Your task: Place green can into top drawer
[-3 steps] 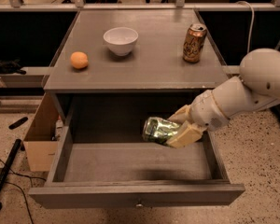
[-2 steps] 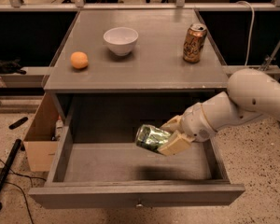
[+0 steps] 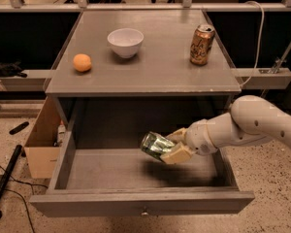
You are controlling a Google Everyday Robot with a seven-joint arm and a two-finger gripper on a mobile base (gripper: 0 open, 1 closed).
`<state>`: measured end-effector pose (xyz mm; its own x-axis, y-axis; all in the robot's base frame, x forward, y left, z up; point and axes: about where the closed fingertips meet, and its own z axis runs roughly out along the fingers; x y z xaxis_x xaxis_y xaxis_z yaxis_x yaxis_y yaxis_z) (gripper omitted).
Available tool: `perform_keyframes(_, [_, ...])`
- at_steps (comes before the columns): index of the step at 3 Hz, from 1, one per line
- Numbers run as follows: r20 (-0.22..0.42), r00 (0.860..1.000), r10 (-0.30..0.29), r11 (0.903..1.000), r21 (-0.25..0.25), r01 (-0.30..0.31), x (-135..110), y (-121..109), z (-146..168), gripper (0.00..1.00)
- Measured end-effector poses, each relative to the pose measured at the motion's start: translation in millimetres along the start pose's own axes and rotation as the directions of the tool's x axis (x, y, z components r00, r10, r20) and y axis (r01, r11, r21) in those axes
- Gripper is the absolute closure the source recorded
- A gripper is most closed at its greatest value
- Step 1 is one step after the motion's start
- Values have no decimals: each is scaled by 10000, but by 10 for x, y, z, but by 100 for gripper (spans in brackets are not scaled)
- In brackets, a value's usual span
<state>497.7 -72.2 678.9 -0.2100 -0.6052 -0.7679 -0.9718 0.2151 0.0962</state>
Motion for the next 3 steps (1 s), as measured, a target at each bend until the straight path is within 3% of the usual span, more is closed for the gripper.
perform_keyframes(1, [-42,9999,165,9998,123,-164,163,-107,203,100])
perform_keyframes(2, [-552,9985,-60,9999,-151,51,268,-70,523,100])
perform_keyframes(3, [-654,9978,-141,9997,-224,126,278,-56,587,86])
